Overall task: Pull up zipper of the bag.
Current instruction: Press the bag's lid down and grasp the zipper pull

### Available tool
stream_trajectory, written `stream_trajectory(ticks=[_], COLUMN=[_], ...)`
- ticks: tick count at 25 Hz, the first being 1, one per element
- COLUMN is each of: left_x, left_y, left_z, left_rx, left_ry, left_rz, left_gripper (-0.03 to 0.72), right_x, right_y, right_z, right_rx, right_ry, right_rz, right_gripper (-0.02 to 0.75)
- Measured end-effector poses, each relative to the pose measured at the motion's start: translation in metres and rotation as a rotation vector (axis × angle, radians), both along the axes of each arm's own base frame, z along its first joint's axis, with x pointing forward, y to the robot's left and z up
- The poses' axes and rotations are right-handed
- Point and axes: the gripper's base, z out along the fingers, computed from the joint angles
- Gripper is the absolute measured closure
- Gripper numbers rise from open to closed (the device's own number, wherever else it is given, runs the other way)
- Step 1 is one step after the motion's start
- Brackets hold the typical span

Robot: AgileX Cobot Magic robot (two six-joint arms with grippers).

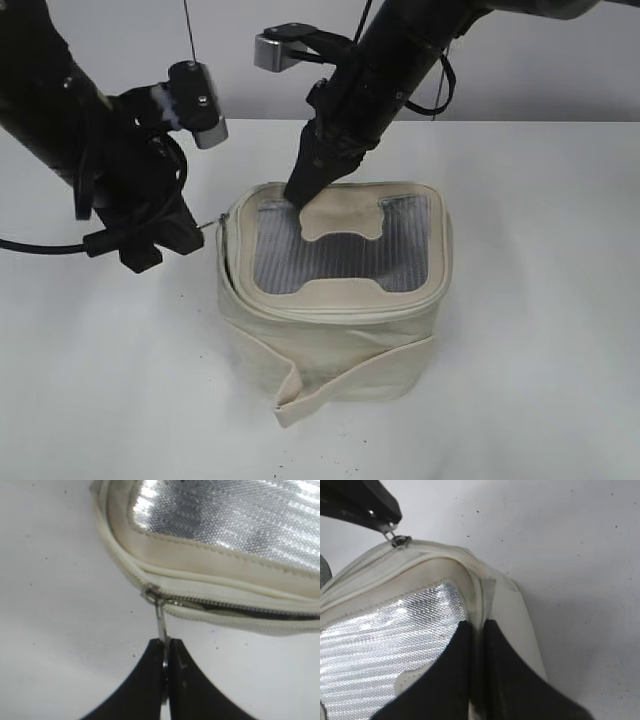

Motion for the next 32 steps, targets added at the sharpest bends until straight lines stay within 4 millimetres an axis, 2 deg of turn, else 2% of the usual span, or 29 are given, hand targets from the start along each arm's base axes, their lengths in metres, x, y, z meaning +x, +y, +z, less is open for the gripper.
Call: stream_trajectory(ticks=[16,19,25,32], left_x=[-0.036,-0.051,-0.081,-0.102], left_y=[-0.003,-0.014,-0.051,-0.088], left_z=[0.011,0.007,0.006,0.007], left_rx=[-0.042,-0.014,-0.008,-0.149], left_ry=[0.376,0.418,0.41,0.339], left_rz=[0.163,0.139,0.121,0.123], left_gripper=[0.69,0.69,0.69,0.688], right_x=[0.0,0.0,0.0,-0.001], right_y=[0.001,0.001,0.001,0.001], right_z=[0.0,0.0,0.0,0.0], right_rx=[0.004,0.004,-0.002,-0.003], right_ry=[0.029,0.03,0.031,0.039], right_rz=[-0.047,-0.049,-0.053,-0.054], right_gripper=[0.702,0.702,0.702,0.702])
